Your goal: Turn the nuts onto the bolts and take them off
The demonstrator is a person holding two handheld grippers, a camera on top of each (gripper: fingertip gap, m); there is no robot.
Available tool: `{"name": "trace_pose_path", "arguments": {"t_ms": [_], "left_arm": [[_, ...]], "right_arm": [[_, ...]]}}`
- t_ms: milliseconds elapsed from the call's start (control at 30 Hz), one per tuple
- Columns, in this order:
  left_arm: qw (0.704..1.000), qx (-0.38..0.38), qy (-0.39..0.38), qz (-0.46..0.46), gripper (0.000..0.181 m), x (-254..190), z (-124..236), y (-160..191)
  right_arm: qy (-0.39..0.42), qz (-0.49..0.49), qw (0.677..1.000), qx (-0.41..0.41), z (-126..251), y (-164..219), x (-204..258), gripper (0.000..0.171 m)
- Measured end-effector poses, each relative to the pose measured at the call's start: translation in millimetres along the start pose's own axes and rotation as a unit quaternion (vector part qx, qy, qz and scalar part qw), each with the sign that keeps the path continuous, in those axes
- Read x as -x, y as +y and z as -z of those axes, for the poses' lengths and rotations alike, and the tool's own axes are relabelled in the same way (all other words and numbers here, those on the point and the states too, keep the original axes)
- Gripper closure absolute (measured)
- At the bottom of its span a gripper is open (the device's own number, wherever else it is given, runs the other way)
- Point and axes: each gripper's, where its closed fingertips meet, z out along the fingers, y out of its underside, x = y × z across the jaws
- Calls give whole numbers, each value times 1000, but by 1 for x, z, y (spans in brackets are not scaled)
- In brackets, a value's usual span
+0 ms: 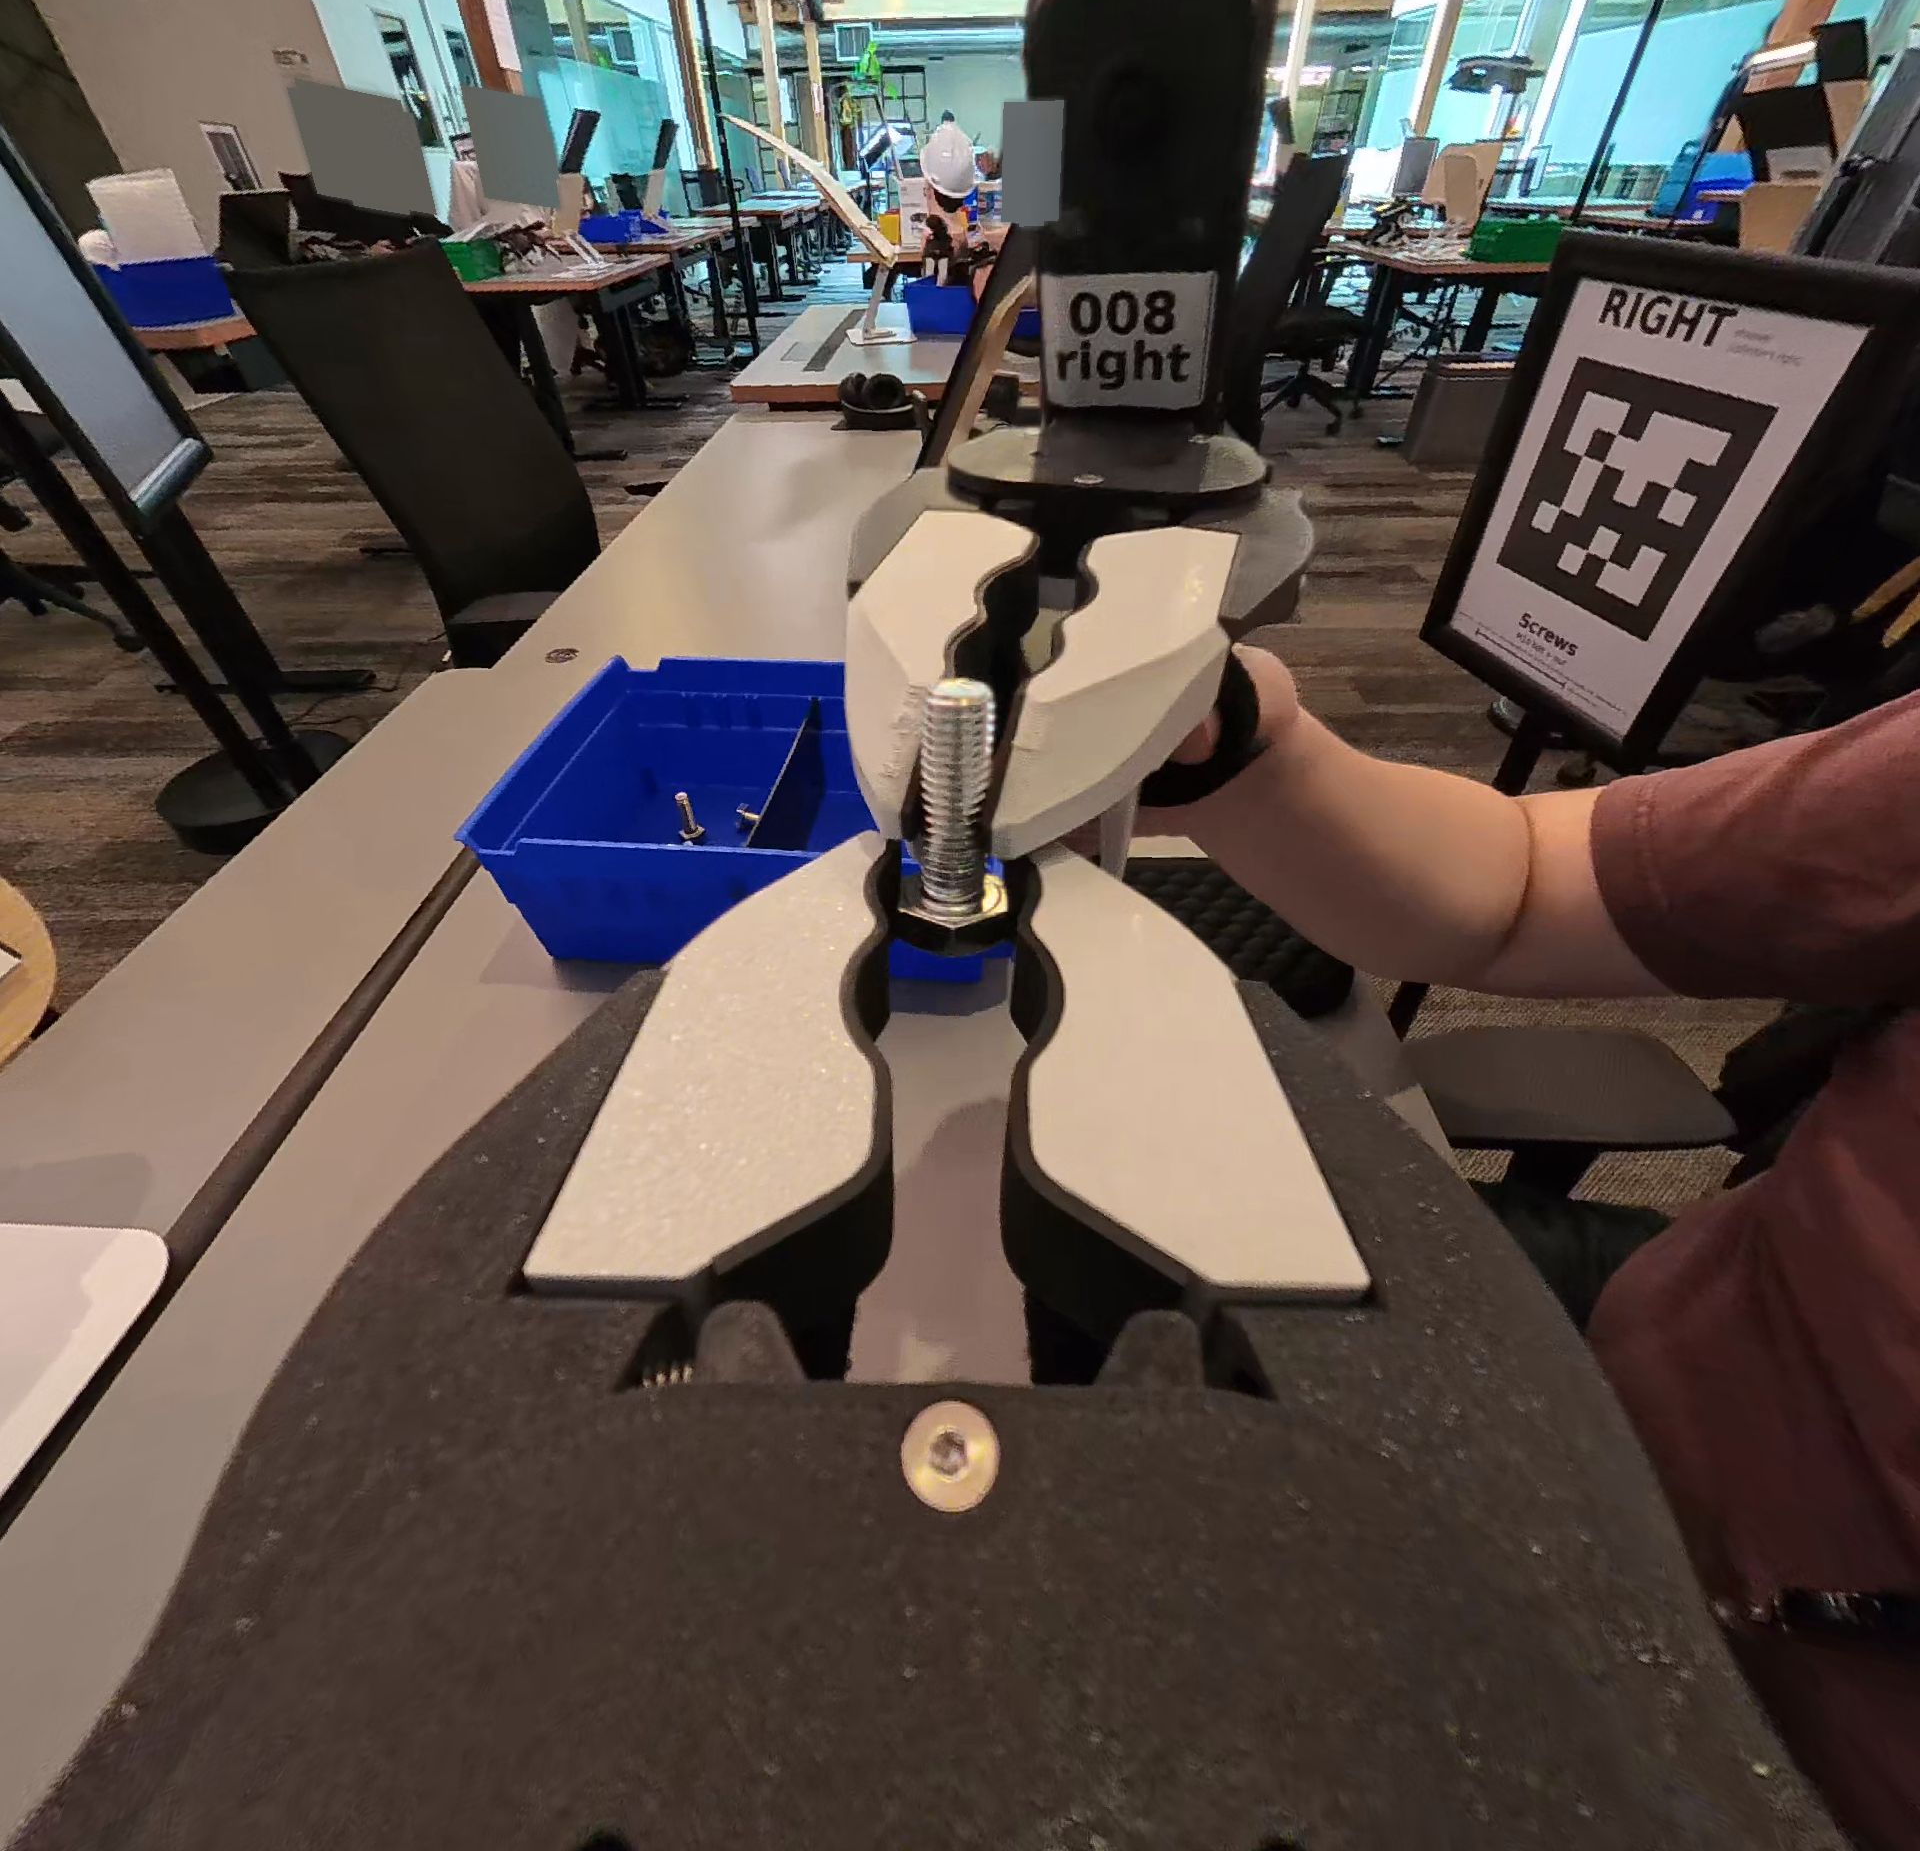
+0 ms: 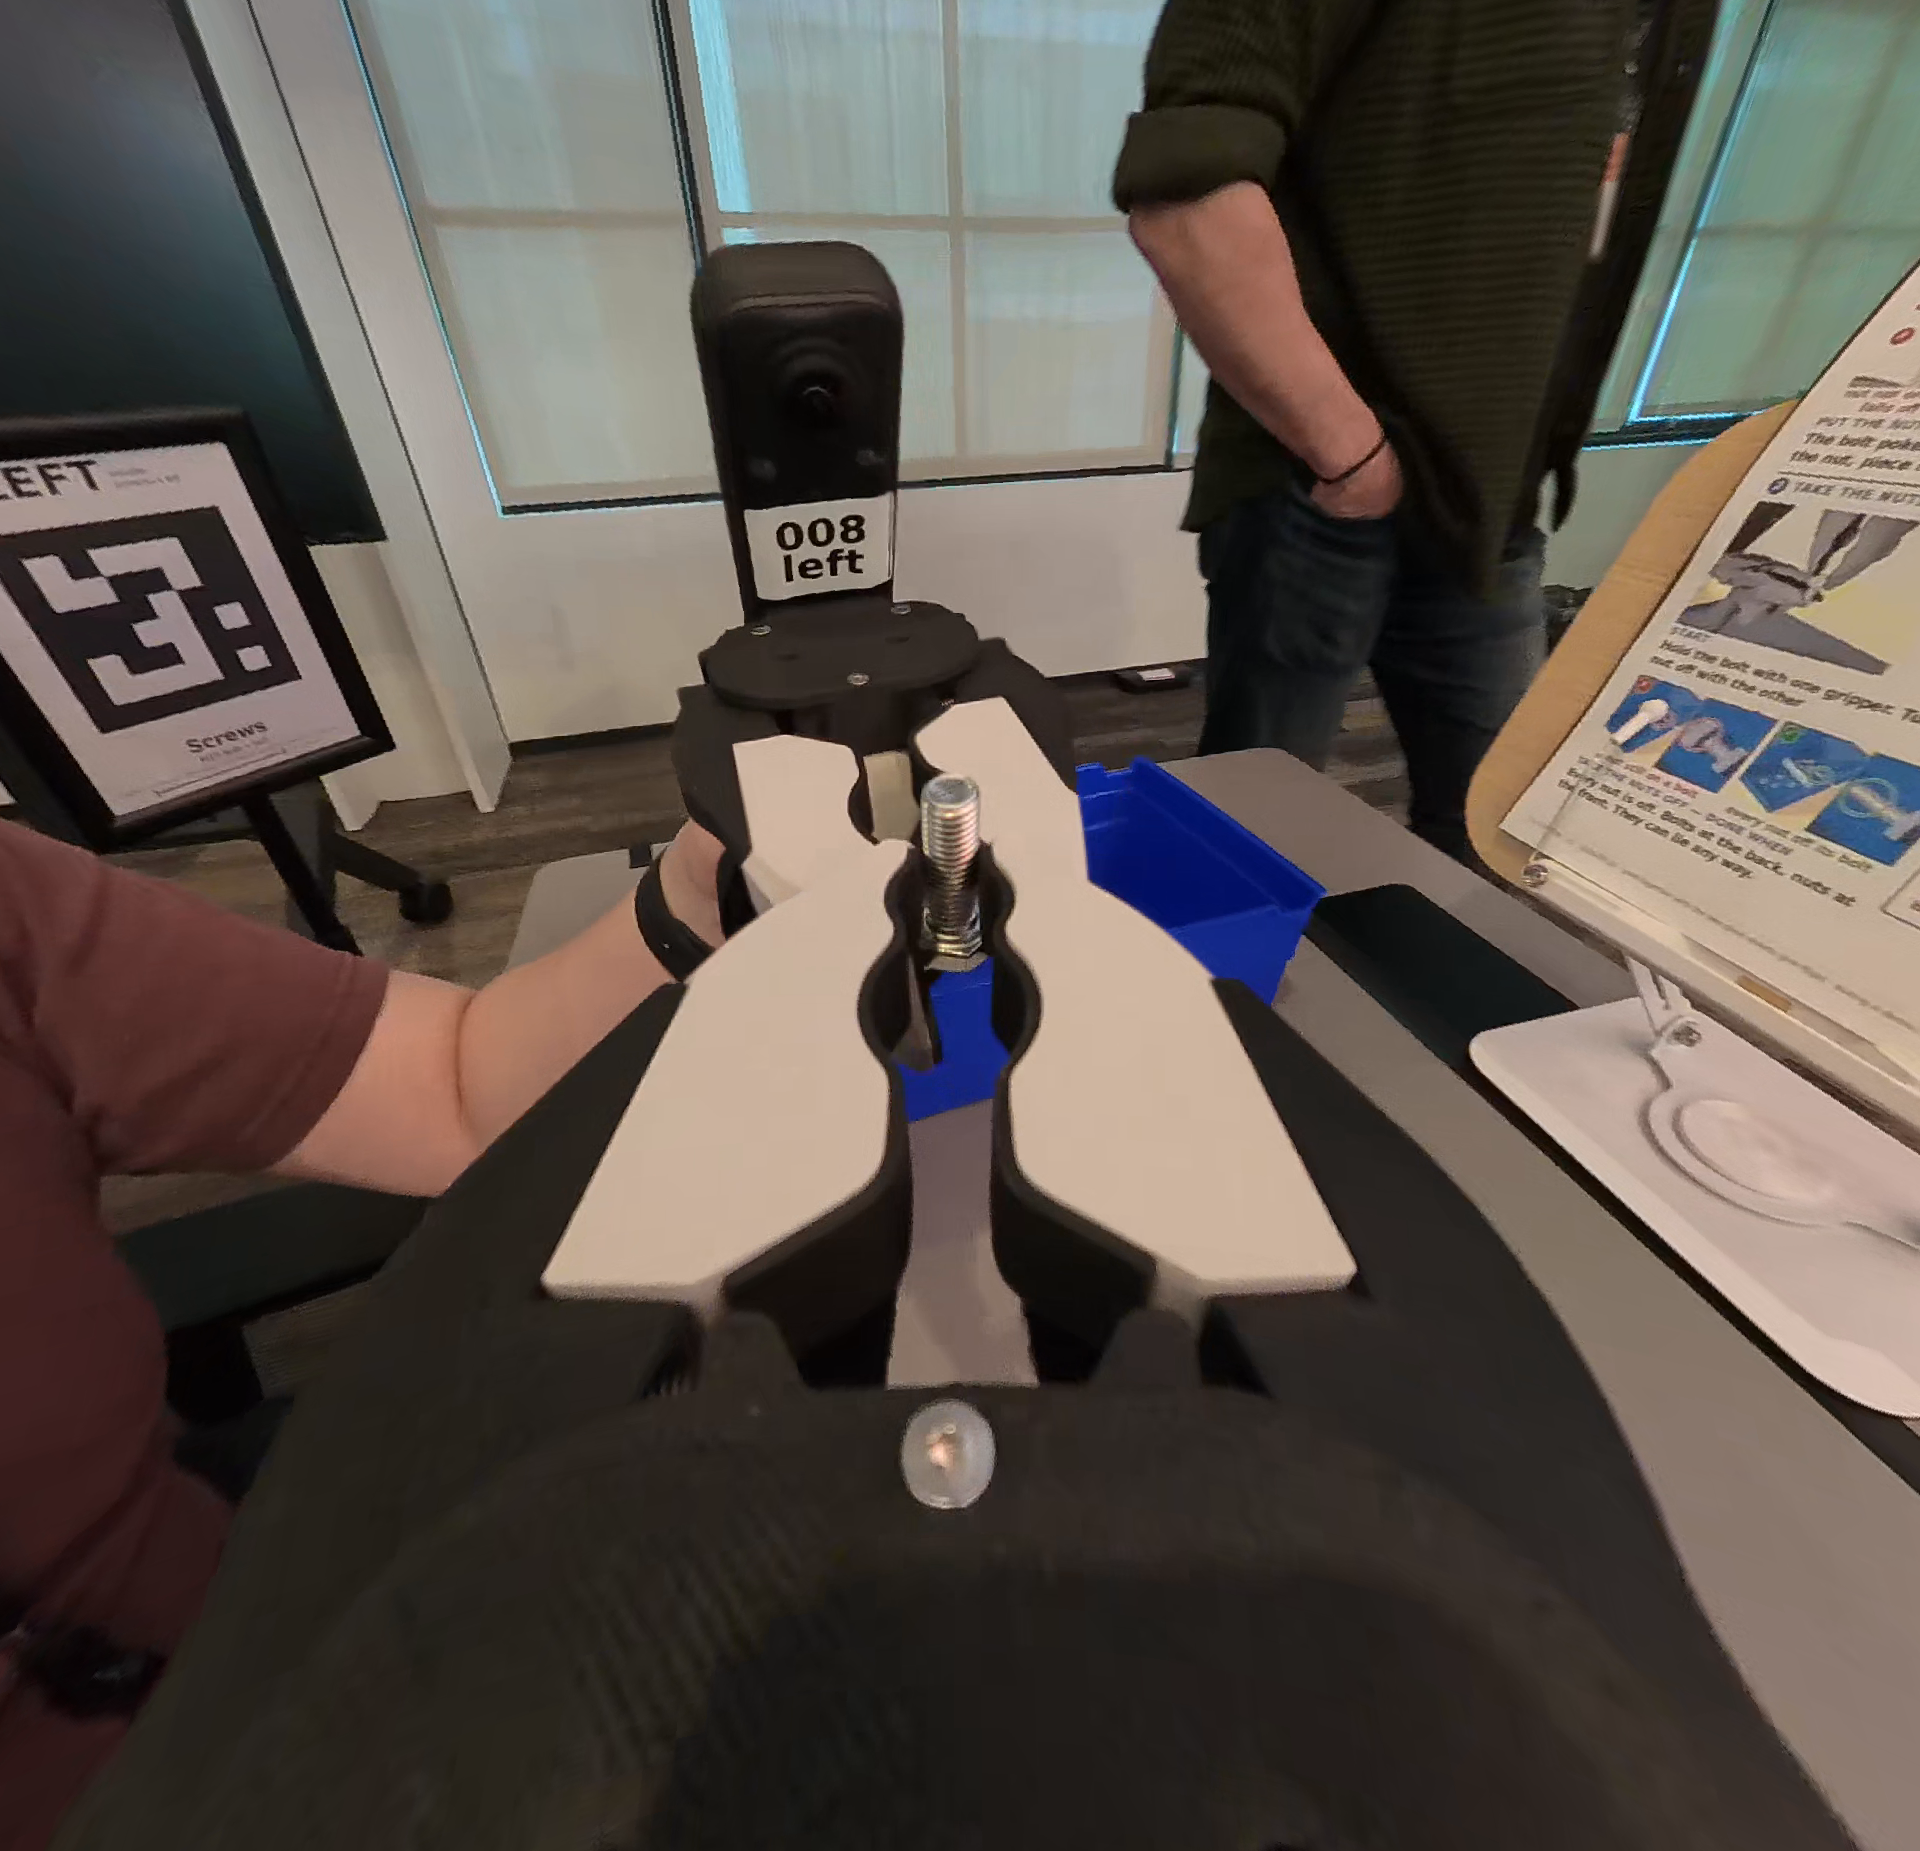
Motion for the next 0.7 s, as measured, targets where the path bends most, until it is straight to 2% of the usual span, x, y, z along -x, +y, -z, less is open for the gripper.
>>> {"name": "trace_pose_path", "arguments": {"t_ms": [100,167,233,267,333,400,467,533,700], "left_arm": [[1000,0,1,-5,162,-1,-2,1],[1000,5,-10,11,149,4,-1,2],[999,19,-28,22,132,11,3,6],[999,25,-36,22,132,13,7,7],[998,28,-54,17,133,20,17,5],[996,36,-76,11,134,27,28,5],[995,50,-83,11,135,29,37,8],[993,63,-101,6,135,34,46,11],[993,48,-110,4,135,34,61,3]], "right_arm": [[-10,-16,1000,-11,8,-4,-3,161],[16,-16,1000,-21,33,-18,-19,161],[105,-10,994,26,77,-21,-71,161],[174,-18,982,74,105,-12,-110,161],[306,-80,928,195,170,30,-192,161],[322,-201,867,324,215,97,-232,161],[307,-287,811,406,241,153,-245,161],[314,-291,765,481,261,194,-254,161],[281,-316,706,569,269,248,-258,160]]}}
